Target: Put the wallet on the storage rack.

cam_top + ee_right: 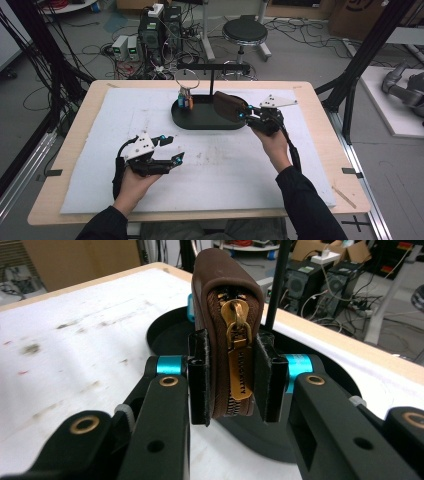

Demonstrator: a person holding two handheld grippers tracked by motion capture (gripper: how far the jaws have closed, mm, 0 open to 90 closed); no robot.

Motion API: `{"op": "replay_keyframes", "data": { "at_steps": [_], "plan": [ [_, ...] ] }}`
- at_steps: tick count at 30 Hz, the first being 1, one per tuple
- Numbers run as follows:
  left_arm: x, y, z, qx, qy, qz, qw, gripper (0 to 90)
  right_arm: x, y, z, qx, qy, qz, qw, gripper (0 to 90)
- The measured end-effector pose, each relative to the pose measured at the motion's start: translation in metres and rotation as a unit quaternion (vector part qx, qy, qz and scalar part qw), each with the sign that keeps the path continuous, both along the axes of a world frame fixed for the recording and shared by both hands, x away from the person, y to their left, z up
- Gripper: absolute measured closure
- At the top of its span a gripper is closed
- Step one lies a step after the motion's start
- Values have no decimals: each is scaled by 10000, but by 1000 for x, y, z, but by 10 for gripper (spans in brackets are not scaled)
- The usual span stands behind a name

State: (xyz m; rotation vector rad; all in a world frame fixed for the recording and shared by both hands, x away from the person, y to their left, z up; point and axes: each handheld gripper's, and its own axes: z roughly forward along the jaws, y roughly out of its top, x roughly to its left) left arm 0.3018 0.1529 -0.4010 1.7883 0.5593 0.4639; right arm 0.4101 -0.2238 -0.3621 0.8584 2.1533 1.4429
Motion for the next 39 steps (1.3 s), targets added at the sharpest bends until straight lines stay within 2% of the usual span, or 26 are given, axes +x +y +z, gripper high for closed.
{"op": "replay_keyframes", "data": {
  "at_steps": [10,15,25,31,39],
  "plan": [
    [2,1,-2,-93,-41,32,9999,331,25,25,-9,-226,-10,-305,9993,730],
    [1,3,0,-133,-91,62,9999,331,35,30,-21,-137,47,-422,9990,731],
    [1,3,-2,-208,-43,143,9997,331,52,34,-43,69,263,-783,9966,733],
    [1,-1,-5,-208,-25,64,9998,331,56,45,-54,85,156,-736,9971,732],
    [-1,-2,-5,-218,-41,10,9998,331,59,54,-66,174,300,-734,9967,732]
  ]
}}
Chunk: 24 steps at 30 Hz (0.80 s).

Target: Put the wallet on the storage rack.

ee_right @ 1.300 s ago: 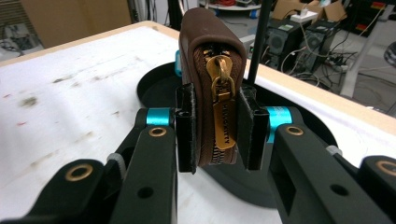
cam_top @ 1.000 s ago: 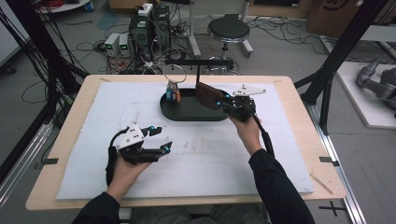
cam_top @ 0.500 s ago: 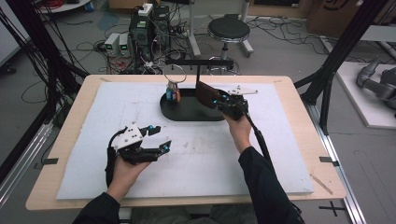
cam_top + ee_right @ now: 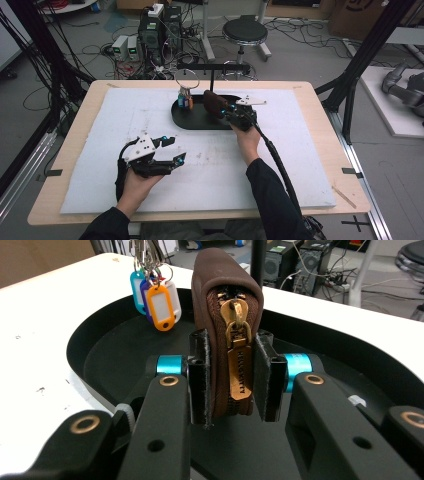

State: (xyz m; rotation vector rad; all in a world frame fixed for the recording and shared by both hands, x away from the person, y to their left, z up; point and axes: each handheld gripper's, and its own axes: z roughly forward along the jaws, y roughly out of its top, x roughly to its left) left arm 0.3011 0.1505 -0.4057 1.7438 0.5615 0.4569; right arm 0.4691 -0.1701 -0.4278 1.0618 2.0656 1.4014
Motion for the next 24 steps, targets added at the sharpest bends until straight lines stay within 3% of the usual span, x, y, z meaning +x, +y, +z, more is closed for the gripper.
{"op": "replay_keyframes", "data": {
  "at_steps": [16,24],
  "plan": [
    [-1,0,-2,-61,34,-67,10000,331,4,5,-11,-192,-131,25,9997,703],
    [-1,0,-3,-13,47,-84,10000,331,3,5,-11,-223,-9,80,9997,679]
  ]
}}
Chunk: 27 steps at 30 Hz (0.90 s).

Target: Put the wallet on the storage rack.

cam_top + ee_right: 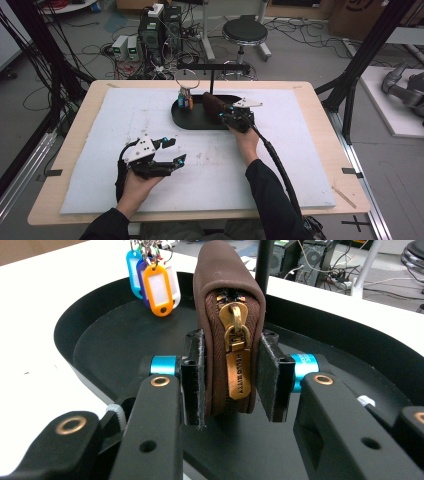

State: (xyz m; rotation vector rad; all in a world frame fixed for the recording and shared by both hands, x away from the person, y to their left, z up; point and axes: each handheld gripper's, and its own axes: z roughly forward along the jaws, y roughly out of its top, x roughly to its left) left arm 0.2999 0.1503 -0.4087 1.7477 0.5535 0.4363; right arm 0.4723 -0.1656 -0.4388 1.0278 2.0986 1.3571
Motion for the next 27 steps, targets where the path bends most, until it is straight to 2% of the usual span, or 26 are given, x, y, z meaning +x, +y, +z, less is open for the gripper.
{"op": "replay_keyframes", "data": {
  "at_steps": [10,14,16,20,25,27],
  "plan": [
    [0,-1,-1,36,28,-1,10000,331,0,-2,2,-145,19,-45,9999,573],
    [0,-1,-1,50,20,4,10000,331,0,-4,5,-189,-22,-105,9998,505],
    [0,-1,-1,52,21,14,10000,331,-1,-6,7,-204,-4,-159,9997,442],
    [1,-1,-2,80,30,22,10000,331,-4,-10,15,-207,33,-154,9997,377],
    [3,-1,-3,100,65,35,9999,331,-16,-18,30,-734,-183,-39,9971,368],
    [3,-2,-4,124,109,32,9999,331,-22,-24,37,-772,-180,-6,9969,343]
  ]
}}
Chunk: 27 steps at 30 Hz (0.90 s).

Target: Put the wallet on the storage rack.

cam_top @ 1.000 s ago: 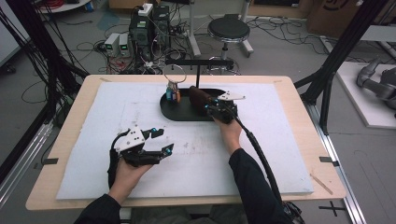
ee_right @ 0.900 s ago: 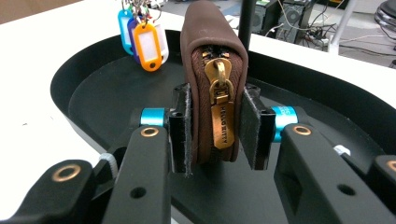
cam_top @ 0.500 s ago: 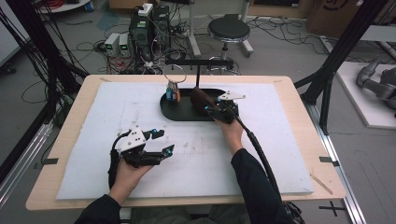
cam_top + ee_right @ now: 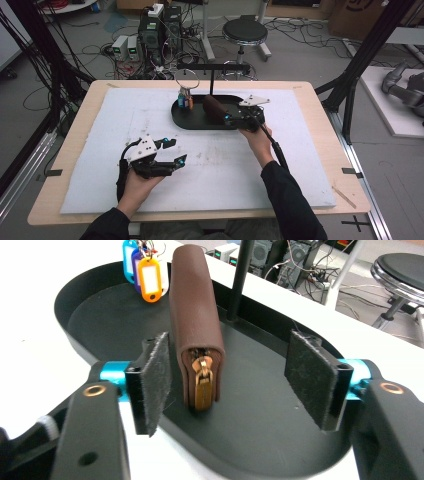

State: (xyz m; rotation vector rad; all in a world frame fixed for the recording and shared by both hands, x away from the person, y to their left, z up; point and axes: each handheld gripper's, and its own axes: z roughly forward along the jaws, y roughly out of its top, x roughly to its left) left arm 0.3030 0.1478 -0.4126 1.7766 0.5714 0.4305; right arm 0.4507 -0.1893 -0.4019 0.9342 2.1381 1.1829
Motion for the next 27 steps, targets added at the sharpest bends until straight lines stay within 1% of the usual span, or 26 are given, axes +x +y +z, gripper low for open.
{"op": "replay_keyframes", "data": {
  "at_steps": [2,4,7,10,13,15,16,17,19,22,24,27],
  "plan": [
    [0,-1,-1,32,12,-9,10000,331,-8,-7,6,-24,-2,45,10000,332],
    [1,-1,-1,41,8,-18,10000,330,-16,-14,10,-89,-63,137,9998,329],
    [1,-1,-1,30,13,-3,10000,331,-31,-27,17,26,-71,278,9996,315],
    [0,0,0,43,2,12,10000,330,-47,-39,22,63,-74,356,9993,313],
    [0,2,0,68,-11,43,10000,331,-61,-52,26,230,26,390,9990,296],
    [-1,3,0,64,-33,88,9999,330,-72,-61,29,345,43,405,9986,293],
    [-1,4,1,104,-49,98,9999,331,-76,-66,30,372,19,416,9984,290],
    [-2,4,1,85,-49,98,9999,330,-81,-70,31,428,14,416,9982,283],
    [-2,5,0,135,-66,122,9998,331,-90,-78,32,536,16,402,9978,270],
    [-4,8,0,250,-102,159,9995,331,-102,-88,32,746,54,462,9961,261],
    [-4,10,0,267,-127,196,9994,331,-109,-94,30,822,61,483,9954,257],
    [-5,15,0,306,-157,271,9990,330,-116,-103,25,879,43,411,9953,251]
  ]
}}
